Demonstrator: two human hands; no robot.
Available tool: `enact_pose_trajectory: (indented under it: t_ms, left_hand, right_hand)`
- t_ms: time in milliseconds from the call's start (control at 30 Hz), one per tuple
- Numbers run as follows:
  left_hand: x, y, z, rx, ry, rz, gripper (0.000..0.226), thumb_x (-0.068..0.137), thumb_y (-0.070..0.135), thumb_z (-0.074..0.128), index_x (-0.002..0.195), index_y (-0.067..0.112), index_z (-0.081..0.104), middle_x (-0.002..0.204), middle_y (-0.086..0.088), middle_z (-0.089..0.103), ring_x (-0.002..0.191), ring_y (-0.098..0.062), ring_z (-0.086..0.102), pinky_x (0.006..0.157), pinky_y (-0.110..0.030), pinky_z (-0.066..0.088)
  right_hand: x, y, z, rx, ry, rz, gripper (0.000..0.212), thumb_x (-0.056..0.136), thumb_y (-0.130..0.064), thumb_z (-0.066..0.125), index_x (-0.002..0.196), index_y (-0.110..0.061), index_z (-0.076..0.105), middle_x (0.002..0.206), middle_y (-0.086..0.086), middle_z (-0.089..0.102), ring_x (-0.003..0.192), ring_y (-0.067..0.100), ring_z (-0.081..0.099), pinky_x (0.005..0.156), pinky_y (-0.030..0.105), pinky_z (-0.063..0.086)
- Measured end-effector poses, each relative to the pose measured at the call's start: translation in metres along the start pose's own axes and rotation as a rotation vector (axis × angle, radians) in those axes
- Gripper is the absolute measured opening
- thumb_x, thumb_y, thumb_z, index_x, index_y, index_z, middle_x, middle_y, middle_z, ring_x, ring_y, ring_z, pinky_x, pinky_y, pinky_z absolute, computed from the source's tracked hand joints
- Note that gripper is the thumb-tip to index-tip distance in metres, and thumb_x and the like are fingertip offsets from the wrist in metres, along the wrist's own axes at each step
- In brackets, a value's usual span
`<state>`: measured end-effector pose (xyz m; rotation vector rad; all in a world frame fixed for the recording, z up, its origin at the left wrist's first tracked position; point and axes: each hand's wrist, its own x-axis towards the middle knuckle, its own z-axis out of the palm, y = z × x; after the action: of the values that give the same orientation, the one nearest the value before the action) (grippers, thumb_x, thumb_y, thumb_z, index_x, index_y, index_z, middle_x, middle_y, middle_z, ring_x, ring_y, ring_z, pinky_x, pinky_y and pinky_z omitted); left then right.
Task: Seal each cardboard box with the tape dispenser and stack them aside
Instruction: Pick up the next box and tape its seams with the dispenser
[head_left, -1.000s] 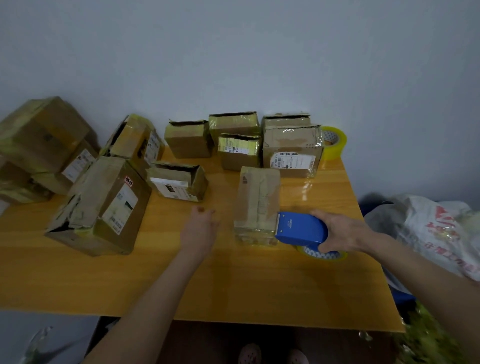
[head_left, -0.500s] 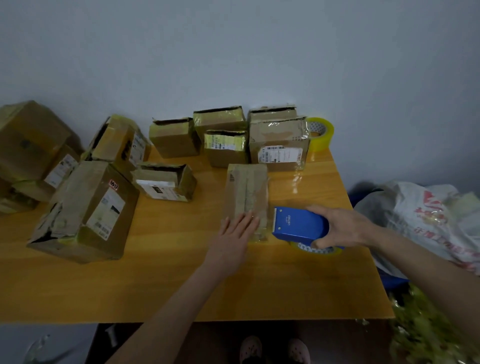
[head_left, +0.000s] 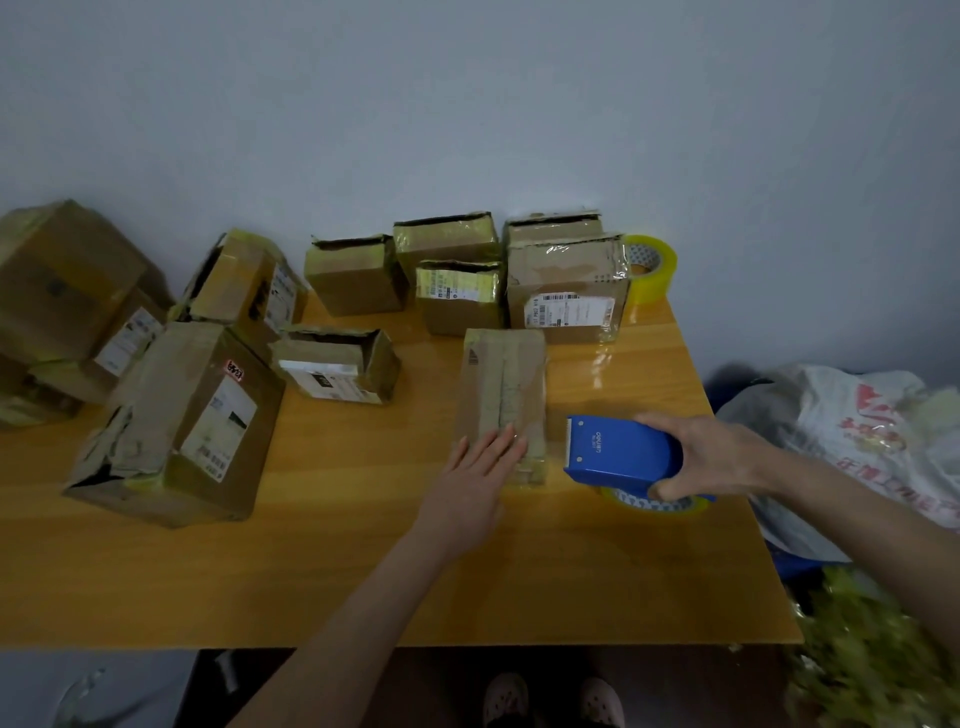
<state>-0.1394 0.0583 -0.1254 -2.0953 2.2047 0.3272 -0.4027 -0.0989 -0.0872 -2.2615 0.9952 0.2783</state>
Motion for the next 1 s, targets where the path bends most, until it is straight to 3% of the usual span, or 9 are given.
enact_pose_trajectory:
  t_ms: [300,533,633,733,1000]
  left_hand:
    - [0.002,-0.001,0.005,-0.025,0.060,0.003,0.077,0.095,0.019,0.042,0.149,0.033,-0.011,0.160,0.004,-0.010,0.146,-0.013,-0.011,0.115,-0.036,-0.015]
    - [0.005,0.013,0.015,0.047,0.101,-0.026,0.084,0.092,0.031,0.047,0.148,0.037,-0.016,0.160,-0.003,-0.012,0.146,-0.021,-0.013,0.111,-0.047,-0.018]
    - [0.008,0.020,0.012,0.067,0.080,-0.087,0.086,0.092,0.036,0.049,0.148,0.035,-0.017,0.159,-0.002,-0.014,0.147,-0.023,-0.012,0.112,-0.049,-0.016]
    - [0.008,0.030,0.010,0.117,0.036,-0.161,0.096,0.091,0.042,0.051,0.140,0.034,-0.031,0.159,-0.004,-0.016,0.147,-0.025,-0.011,0.115,-0.054,-0.008]
    - [0.003,0.032,0.002,0.162,0.011,-0.167,0.101,0.089,0.042,0.057,0.139,0.036,-0.031,0.160,-0.001,-0.014,0.147,-0.021,-0.010,0.119,-0.051,-0.003]
  right_hand:
    - [0.006,-0.025,-0.001,-0.379,0.075,-0.017,0.084,0.070,-0.065,0.057,0.143,-0.046,0.020,0.096,-0.011,0.062,0.086,0.014,0.059,0.066,0.029,0.050]
    - [0.004,-0.025,0.013,-0.263,0.083,-0.036,0.081,0.073,-0.057,0.065,0.140,-0.043,0.024,0.097,-0.008,0.062,0.084,0.015,0.059,0.072,0.035,0.053]
    - [0.012,-0.026,0.016,-0.301,0.115,-0.060,0.079,0.074,-0.059,0.062,0.141,-0.047,0.023,0.093,-0.010,0.061,0.081,0.015,0.057,0.065,0.030,0.049]
    - [0.014,-0.025,0.016,-0.323,0.107,-0.093,0.077,0.075,-0.059,0.060,0.141,-0.050,0.021,0.082,-0.012,0.053,0.078,0.015,0.055,0.059,0.029,0.045]
    - [0.000,0.000,0.006,-0.300,0.145,-0.156,0.083,0.075,-0.064,0.057,0.142,-0.055,0.010,0.090,-0.014,0.054,0.083,0.015,0.057,0.065,0.033,0.054]
